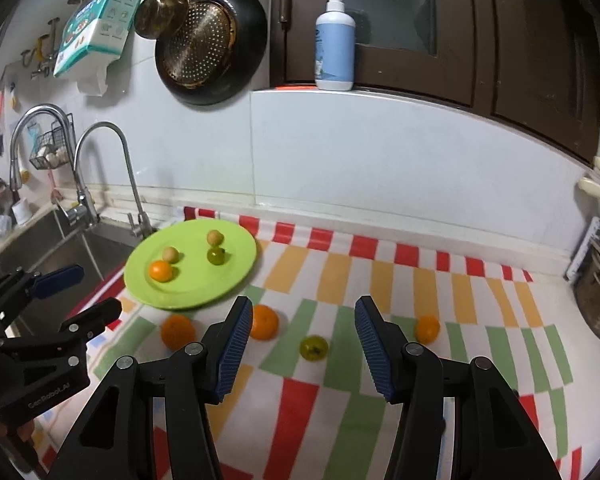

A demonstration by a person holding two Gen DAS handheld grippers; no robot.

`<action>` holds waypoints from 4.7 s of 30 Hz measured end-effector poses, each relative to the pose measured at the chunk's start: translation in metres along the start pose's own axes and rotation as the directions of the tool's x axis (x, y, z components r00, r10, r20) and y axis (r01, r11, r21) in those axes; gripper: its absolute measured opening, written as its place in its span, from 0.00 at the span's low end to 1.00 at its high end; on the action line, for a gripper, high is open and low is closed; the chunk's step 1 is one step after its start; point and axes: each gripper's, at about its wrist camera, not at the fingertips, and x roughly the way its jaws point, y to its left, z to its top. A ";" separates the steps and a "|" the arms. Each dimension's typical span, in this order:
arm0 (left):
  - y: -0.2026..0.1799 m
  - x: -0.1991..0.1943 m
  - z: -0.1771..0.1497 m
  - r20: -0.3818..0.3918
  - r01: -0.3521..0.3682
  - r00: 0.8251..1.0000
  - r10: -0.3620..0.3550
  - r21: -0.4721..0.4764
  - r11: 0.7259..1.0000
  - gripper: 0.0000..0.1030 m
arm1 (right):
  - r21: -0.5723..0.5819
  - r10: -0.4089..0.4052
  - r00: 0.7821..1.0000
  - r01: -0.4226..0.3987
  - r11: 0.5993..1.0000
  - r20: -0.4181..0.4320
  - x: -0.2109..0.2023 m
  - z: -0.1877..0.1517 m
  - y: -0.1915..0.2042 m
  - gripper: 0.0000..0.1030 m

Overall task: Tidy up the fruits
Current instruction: 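Lift both tools away from the plate toward the remaining fruits, then grasp the large orange with the left tool while the right tool grasps a green lime, then carry both fruits over the green plate and open both tools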

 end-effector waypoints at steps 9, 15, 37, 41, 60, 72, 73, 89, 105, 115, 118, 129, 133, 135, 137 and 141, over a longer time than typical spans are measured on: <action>-0.015 0.003 -0.014 -0.030 0.035 0.999 -0.035 0.017 0.999 0.55 | 0.038 -0.041 0.998 0.043 0.998 -0.040 -0.003 -0.023 -0.014 0.53; -0.020 0.006 -0.020 -0.047 0.051 0.998 -0.049 0.029 0.998 0.55 | 0.040 -0.038 0.992 0.043 0.998 -0.116 -0.001 -0.043 -0.015 0.53; -0.007 0.060 -0.023 -0.127 0.020 0.992 -0.017 0.024 1.000 0.55 | 0.021 -0.008 0.985 0.012 1.000 -0.172 0.060 -0.048 -0.011 0.53; -0.007 0.071 -0.023 -0.149 0.021 0.989 -0.018 0.015 1.000 0.55 | 0.029 0.011 0.982 -0.005 1.000 -0.186 0.074 -0.048 -0.010 0.53; -0.009 0.105 -0.017 -0.210 0.056 0.976 -0.066 -0.049 0.997 0.44 | 0.096 0.073 0.965 -0.050 0.994 -0.252 0.130 -0.047 -0.011 0.46; -0.007 0.107 -0.014 -0.213 0.066 0.974 -0.078 -0.065 0.996 0.39 | 0.090 0.092 0.956 -0.070 0.994 -0.278 0.138 -0.045 -0.006 0.30; -0.006 0.107 -0.014 -0.212 0.068 0.974 -0.081 -0.068 0.995 0.39 | 0.085 0.092 0.957 -0.071 0.994 -0.275 0.137 -0.044 -0.006 0.30; -0.004 0.063 0.003 -0.114 0.092 0.989 -0.098 -0.063 0.994 0.38 | 0.073 0.132 0.971 -0.119 0.990 -0.199 0.089 -0.027 0.003 0.30; 0.007 0.018 0.013 -0.009 0.077 0.997 -0.078 -0.049 0.996 0.38 | 0.056 0.187 0.976 -0.182 0.982 -0.113 0.050 -0.007 0.020 0.30; 0.019 0.005 0.028 0.058 0.060 0.997 -0.058 -0.044 0.997 0.38 | 0.022 0.218 0.975 -0.217 0.976 -0.051 0.039 0.014 0.036 0.30; 0.024 0.005 0.032 0.070 0.052 0.996 -0.048 -0.049 0.997 0.38 | 0.014 0.238 0.970 -0.238 0.971 -0.039 0.041 0.023 0.042 0.30; 0.047 0.027 0.050 0.084 0.012 0.996 -0.007 -0.055 0.998 0.38 | -0.014 0.278 0.960 -0.279 0.960 -0.032 0.068 0.049 0.063 0.30; 0.054 0.039 0.055 0.079 0.012 0.997 -0.008 -0.054 0.998 0.38 | -0.011 0.288 0.956 -0.289 0.957 -0.049 0.082 0.054 0.068 0.30; 0.058 0.047 0.058 0.072 0.013 0.997 -0.009 -0.052 0.999 0.38 | -0.012 0.291 0.955 -0.292 0.956 -0.058 0.091 0.057 0.073 0.30; 0.062 0.056 0.061 0.065 0.013 0.998 -0.010 -0.046 0.999 0.38 | -0.011 0.294 0.953 -0.296 0.955 -0.073 0.100 0.059 0.077 0.30; 0.073 0.075 0.066 0.046 0.009 0.999 -0.007 -0.048 0.999 0.38 | -0.006 0.290 0.952 -0.292 0.956 -0.097 0.120 0.062 0.087 0.30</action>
